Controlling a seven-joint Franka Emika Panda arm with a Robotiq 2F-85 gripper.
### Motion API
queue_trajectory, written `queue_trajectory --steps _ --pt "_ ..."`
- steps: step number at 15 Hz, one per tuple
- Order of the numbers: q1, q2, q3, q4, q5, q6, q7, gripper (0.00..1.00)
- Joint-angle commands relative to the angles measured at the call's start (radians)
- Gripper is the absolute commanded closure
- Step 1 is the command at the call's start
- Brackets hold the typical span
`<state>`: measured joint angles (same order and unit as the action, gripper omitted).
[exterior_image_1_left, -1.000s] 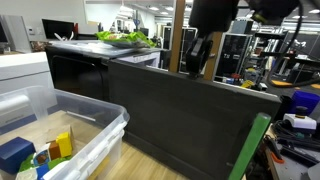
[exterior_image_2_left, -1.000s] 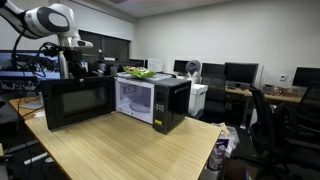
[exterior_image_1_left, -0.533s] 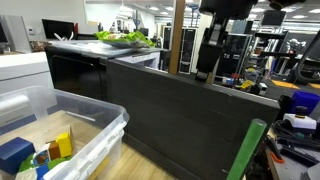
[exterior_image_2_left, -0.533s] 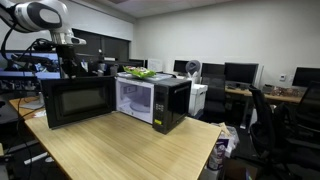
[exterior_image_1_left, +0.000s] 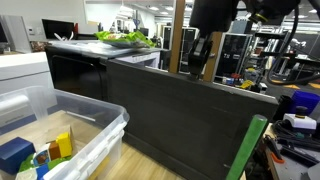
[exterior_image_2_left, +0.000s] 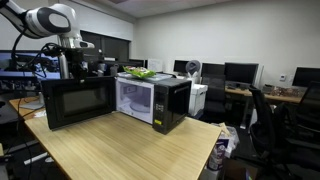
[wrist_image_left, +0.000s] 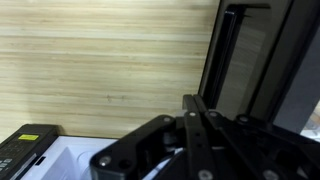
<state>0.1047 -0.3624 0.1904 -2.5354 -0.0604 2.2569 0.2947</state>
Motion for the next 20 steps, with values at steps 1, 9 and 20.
queue_trajectory --steps 1,9,20 --pt "-0.054 -0.001 -0.008 0.062 -0.073 0.051 0.028 0.98" --pt "-0.175 0.118 -0.080 0.270 -0.144 0.374 0.026 0.67" --pt "-0.177 0.324 -0.094 0.300 -0.211 0.714 -0.128 0.00"
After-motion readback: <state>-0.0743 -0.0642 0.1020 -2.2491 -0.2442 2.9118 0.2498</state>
